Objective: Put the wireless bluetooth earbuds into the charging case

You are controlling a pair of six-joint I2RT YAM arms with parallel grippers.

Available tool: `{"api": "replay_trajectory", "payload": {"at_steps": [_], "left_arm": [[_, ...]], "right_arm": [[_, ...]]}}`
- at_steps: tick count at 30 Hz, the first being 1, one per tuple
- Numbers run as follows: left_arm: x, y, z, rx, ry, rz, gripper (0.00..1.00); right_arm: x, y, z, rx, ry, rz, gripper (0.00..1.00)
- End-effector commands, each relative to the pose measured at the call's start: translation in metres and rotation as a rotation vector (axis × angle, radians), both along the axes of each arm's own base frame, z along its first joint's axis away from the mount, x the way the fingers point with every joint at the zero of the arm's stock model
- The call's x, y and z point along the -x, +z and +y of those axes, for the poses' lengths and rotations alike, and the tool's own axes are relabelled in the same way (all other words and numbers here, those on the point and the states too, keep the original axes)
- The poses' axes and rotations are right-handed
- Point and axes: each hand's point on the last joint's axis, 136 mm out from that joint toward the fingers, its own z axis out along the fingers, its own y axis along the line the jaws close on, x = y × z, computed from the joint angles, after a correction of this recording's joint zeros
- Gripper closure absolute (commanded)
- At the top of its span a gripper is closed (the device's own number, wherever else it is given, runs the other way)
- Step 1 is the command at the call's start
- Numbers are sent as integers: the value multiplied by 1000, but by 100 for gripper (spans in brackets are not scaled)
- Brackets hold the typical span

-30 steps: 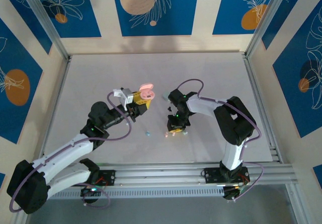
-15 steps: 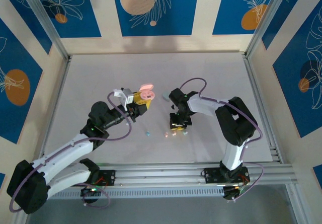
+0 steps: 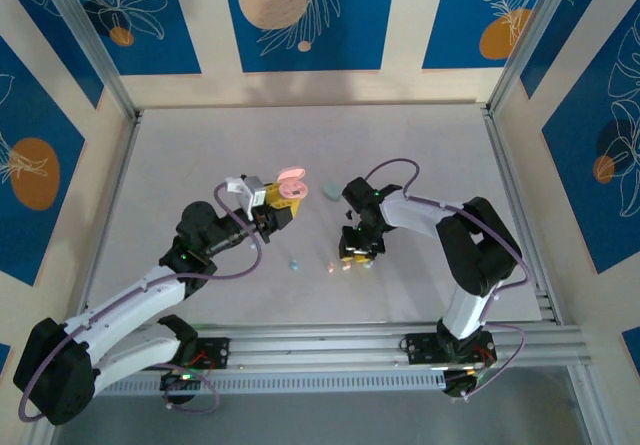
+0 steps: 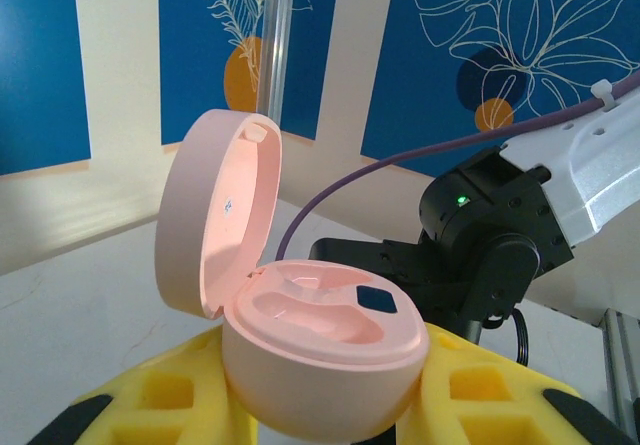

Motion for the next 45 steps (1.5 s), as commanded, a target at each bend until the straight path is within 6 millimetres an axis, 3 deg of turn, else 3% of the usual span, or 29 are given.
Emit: {"api": "replay_trajectory", "payload": {"at_steps": [1,11,18,26,36,45], "left_arm": [[2,22,-2,29,-11,-49,70],[2,21,-1,26,-10,-49,70],[3,22,-1,30,-10,-54,70],[3,22,-1,21,-11,-51,70],[2,22,-3,20,-17,-46,70],[1,21,-2,16,-13,-47,70]], "right_arm": [[11,-5,7,-11,-4,61,67],[14,-6,16,-66,-50,92,67],[19,-5,13,-3,-75,89,67],[19,0,26,-91,-135,86,68],[24,-6,23,-98,-181,111,67],[16,11,35,-162,-172,66,68]]}}
